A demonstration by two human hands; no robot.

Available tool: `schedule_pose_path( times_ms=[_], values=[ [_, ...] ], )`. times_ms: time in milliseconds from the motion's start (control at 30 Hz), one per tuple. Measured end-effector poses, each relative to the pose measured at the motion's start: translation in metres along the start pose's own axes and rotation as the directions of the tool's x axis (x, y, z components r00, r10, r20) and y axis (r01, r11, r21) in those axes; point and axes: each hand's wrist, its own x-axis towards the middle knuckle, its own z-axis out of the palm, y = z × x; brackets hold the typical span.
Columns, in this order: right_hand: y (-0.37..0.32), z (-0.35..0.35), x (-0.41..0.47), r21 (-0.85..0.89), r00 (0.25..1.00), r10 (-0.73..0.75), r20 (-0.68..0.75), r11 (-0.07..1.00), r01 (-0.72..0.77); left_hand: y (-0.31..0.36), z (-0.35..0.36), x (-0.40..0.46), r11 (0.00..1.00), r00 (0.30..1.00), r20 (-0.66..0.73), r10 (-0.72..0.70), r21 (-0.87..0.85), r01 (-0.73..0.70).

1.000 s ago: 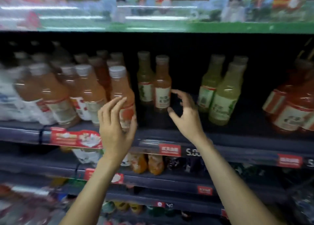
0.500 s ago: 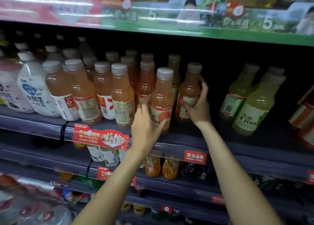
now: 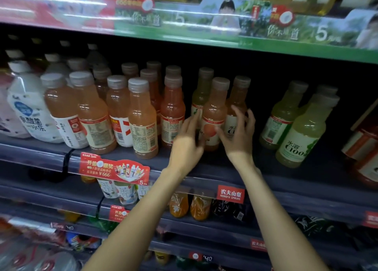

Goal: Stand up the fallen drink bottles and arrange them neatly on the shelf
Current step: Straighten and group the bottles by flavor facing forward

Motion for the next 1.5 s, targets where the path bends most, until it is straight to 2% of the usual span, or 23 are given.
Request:
schedule_pose_path(
  times_ms=[67,133,167,233,300,400,533,733,867,1000,1067,1133,1200,1233,1367,1433,1500],
  values=[
    [-0.002,0.004,-0.006,-0.116,0.984,-0.144,-0.104,0.984,0.132,0.000,-0.016,-0.007,0.992,0.986,-0.158,0.055,0.121,-0.036],
    [-0.009,0.013,-0.015,-0.252,0.902,-0.403,-0.157,0.899,0.358,-0.008,-0.030,-0.011,0.951,0.929,-0.344,0.138,0.306,-0.028],
    [-0.015,0.019,-0.017,-0.264,0.860,-0.491,-0.141,0.856,0.445,-0.014,-0.037,-0.010,0.935,0.898,-0.420,0.130,0.354,0.030],
    [-0.035,0.034,-0.015,-0.190,0.824,-0.561,-0.076,0.820,0.540,-0.029,-0.050,-0.008,0.917,0.862,-0.503,0.061,0.368,0.150],
    [-0.056,0.048,-0.009,-0.047,0.868,-0.495,0.038,0.867,0.496,-0.042,-0.062,-0.006,0.914,0.869,-0.494,0.027,0.364,0.179],
    [-0.082,0.064,0.001,0.103,0.919,-0.309,0.246,0.951,0.293,-0.051,-0.073,-0.005,0.926,0.894,-0.448,0.028,0.348,0.145],
    [-0.092,0.072,0.005,0.144,0.918,-0.309,0.250,0.949,0.280,-0.051,-0.081,-0.009,0.945,0.906,-0.424,-0.006,0.294,0.144],
    [-0.066,0.036,-0.019,-0.029,0.899,-0.403,0.171,0.910,0.413,-0.054,-0.093,-0.013,0.961,0.919,-0.393,-0.025,0.243,0.130],
    [-0.053,0.016,-0.030,-0.139,0.907,-0.406,0.113,0.897,0.419,-0.053,-0.093,-0.013,0.963,0.913,-0.407,-0.031,0.232,0.136],
    [-0.056,0.012,-0.035,-0.346,0.915,-0.403,-0.002,0.859,0.377,-0.050,-0.090,-0.014,0.954,0.907,-0.419,-0.041,0.254,0.160],
    [-0.065,0.012,-0.038,-0.372,0.881,-0.460,-0.109,0.841,0.393,-0.051,-0.091,-0.015,0.958,0.909,-0.415,-0.052,0.237,0.163],
    [-0.078,0.017,-0.043,-0.354,0.778,-0.599,-0.192,0.781,0.514,-0.051,-0.094,-0.016,0.964,0.910,-0.412,-0.043,0.223,0.147],
    [-0.093,0.029,-0.043,-0.303,0.679,-0.714,-0.172,0.694,0.653,-0.050,-0.095,-0.017,0.966,0.905,-0.425,-0.029,0.222,0.135],
    [-0.100,0.038,-0.041,-0.252,0.674,-0.729,-0.124,0.680,0.689,-0.049,-0.097,-0.018,0.964,0.899,-0.436,-0.026,0.226,0.137],
    [-0.121,0.077,-0.013,-0.103,0.805,-0.589,0.076,0.798,0.594,-0.049,-0.104,-0.021,0.961,0.893,-0.450,-0.027,0.234,0.147],
    [-0.131,0.091,0.004,-0.144,0.866,-0.466,0.181,0.859,0.492,-0.049,-0.106,-0.021,0.958,0.896,-0.444,-0.015,0.249,0.139],
    [-0.137,0.102,0.020,-0.254,0.899,-0.362,0.248,0.871,0.421,-0.049,-0.106,-0.021,0.957,0.900,-0.437,-0.010,0.256,0.135]
  ],
)
